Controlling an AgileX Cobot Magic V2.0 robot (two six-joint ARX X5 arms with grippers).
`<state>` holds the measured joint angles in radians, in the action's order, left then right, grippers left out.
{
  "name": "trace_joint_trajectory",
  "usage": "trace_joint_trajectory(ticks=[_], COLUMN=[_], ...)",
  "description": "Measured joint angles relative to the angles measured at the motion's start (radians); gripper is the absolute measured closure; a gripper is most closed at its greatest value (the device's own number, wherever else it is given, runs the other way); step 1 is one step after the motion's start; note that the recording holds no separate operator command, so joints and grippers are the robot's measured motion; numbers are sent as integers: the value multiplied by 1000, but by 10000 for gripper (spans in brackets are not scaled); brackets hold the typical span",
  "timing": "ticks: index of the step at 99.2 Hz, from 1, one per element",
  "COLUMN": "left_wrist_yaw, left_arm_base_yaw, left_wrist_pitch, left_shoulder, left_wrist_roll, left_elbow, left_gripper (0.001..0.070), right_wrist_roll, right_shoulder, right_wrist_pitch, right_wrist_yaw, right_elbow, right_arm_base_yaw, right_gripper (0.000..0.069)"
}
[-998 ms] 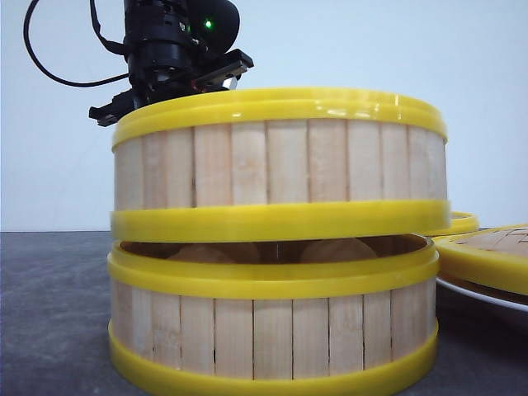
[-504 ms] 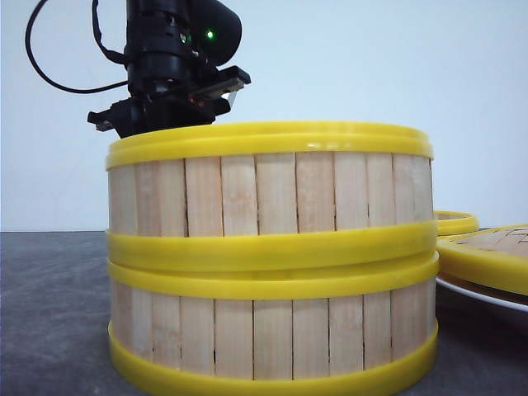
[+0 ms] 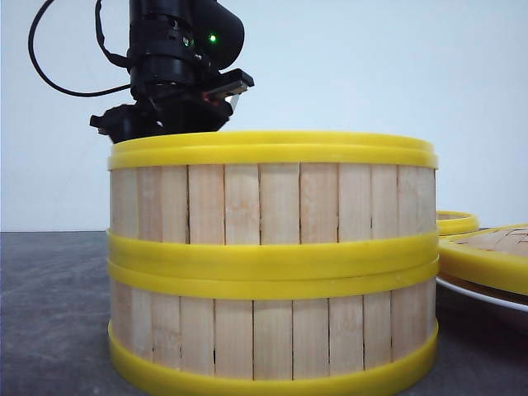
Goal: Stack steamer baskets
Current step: 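Lower the held basket onto the nearest basket and release it, then move the right gripper down onto the rim of another bun-filled basket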
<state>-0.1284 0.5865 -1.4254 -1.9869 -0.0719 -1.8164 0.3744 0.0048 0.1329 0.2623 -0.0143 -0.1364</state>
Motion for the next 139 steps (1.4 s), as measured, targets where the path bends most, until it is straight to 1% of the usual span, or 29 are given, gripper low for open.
trace_joint_trajectory(ticks=[9,36,42,46,56,63,68,73,83,86,89,94,98,105,112,118,124,128,132,139], left_wrist_yaw=[-1,-1,-8,-23,-85,-137,-164,-167,-161,-150,-124,-66,-6,103,167,207,235,246,258,275], left_arm_base_yaw=[-10,-51,-59,-66,-98,-118,-126,-126,-121,-119,-115,-106,-96,-76,-66,-66,-66,-66,-66,-66], left_wrist_pitch=[0,0,1,5,11,11,11,16,68,87,105,130,141,143,144,143,143,143,140,125], left_shoulder=[0,0,8,17,64,105,138,179,295,335,375,444,500,599,679,740,791,821,849,891], left_wrist_roll=[-9,-21,-21,-22,-22,-22,-22,-22,-26,-26,-26,-27,-26,-25,-25,-24,-20,-16,-11,4], left_elbow=[0,-17,-45,-64,-149,-219,-267,-298,-309,-309,-309,-309,-310,-316,-319,-319,-319,-319,-319,-319], left_gripper=[319,15,17,17,17,17,17,26,85,95,101,107,109,111,111,111,111,111,111,111], right_wrist_roll=[0,0,1,1,10,33,59,95,142,147,147,146,142,122,94,66,36,13,-12,-54], right_shoulder=[0,0,0,0,0,0,0,1,37,60,89,153,218,371,544,706,873,986,1101,1292], right_wrist_pitch=[0,-15,-46,-74,-139,-180,-201,-181,-88,-62,-40,-28,-23,-10,18,74,161,233,316,474], right_wrist_yaw=[0,8,29,37,42,42,34,9,-42,-52,-54,-51,-35,26,105,171,209,209,205,164], right_elbow=[0,0,0,0,0,0,-3,-19,-98,-129,-159,-206,-246,-341,-467,-608,-773,-888,-1004,-1197], right_arm_base_yaw=[0,0,0,0,0,0,1,1,4,6,11,21,33,60,94,128,155,166,171,176], right_gripper=[687,687,687,687,687,687,687,687,687,687,687,687,687,687,662,600,499,429,376,330])
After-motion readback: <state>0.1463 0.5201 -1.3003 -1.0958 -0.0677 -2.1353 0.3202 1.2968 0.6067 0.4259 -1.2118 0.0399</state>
